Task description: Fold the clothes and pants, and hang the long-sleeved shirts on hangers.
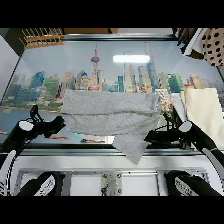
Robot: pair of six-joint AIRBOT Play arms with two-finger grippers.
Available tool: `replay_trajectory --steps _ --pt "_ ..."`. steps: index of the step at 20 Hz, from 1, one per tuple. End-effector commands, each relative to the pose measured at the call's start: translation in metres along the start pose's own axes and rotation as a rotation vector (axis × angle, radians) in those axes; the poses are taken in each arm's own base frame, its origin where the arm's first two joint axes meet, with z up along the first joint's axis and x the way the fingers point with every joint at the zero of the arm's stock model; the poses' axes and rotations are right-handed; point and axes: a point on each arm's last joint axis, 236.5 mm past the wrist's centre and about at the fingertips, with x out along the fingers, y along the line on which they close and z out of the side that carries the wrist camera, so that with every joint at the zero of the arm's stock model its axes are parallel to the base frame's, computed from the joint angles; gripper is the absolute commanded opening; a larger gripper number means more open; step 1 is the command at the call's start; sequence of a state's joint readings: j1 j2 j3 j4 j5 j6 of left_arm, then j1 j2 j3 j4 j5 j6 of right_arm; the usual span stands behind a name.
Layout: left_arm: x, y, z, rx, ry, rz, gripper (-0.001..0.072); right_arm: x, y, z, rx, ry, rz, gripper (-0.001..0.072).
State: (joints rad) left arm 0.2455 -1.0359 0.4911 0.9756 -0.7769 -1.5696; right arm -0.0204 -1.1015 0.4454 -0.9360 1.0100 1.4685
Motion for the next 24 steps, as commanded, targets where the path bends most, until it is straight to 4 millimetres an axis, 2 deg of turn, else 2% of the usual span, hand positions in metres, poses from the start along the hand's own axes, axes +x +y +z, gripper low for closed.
replay_trajectory --steps 1,4,5,7,9,11,14,16,20,22,24 --pt "0.000 0.000 0.000 0.004 -0.001 -0.001 0.0007 0.018 0.005 -0.013 -0.023 0.043 0.008 0.0506" --pt "0.000 0.000 0.000 0.003 0.000 -0.001 0.0008 0.025 0.014 -0.028 -0.075 0.088 0.002 0.0505" --pt "0.000 0.000 0.000 0.004 0.001 -0.001 0.0008 0.024 0.016 -0.031 -0.088 0.102 0.003 0.0455" --pt "-0.001 0.001 -0.002 0.002 0.012 0.001 0.0008 0.019 0.017 -0.036 -0.136 0.115 0.003 0.0025" --pt "-0.007 0.005 -0.004 -0.005 0.024 -0.002 0.0007 0.006 0.011 -0.039 -0.206 0.125 -0.045 0.0027" --pt "-0.025 0.013 -0.006 0.028 0.030 0.004 0.0007 -0.014 -0.002 -0.043 -0.268 0.134 -0.135 0.0027" --pt "-0.054 0.033 -0.040 0.128 0.131 0.095 0.0007 -0.047 -0.013 -0.049 -0.325 0.126 -0.235 0.0026" --pt "-0.071 0.028 -0.057 0.161 0.161 0.089 0.0007 -0.071 -0.005 -0.044 -0.343 0.077 -0.257 0.0025" --pt "-0.082 0.019 -0.055 0.178 0.115 0.070 0.0006 -0.103 0.032 -0.006 -0.381 -0.046 -0.234 0.0024" --pt "-0.084 0.014 -0.040 0.179 0.111 0.071 0.0006 -0.116 0.048 0.020 -0.400 -0.103 -0.232 0.0024" --pt "-0.083 0.005 -0.014 0.177 0.098 0.069 0.0007 -0.123 0.063 0.047 -0.410 -0.150 -0.227 0.0024"
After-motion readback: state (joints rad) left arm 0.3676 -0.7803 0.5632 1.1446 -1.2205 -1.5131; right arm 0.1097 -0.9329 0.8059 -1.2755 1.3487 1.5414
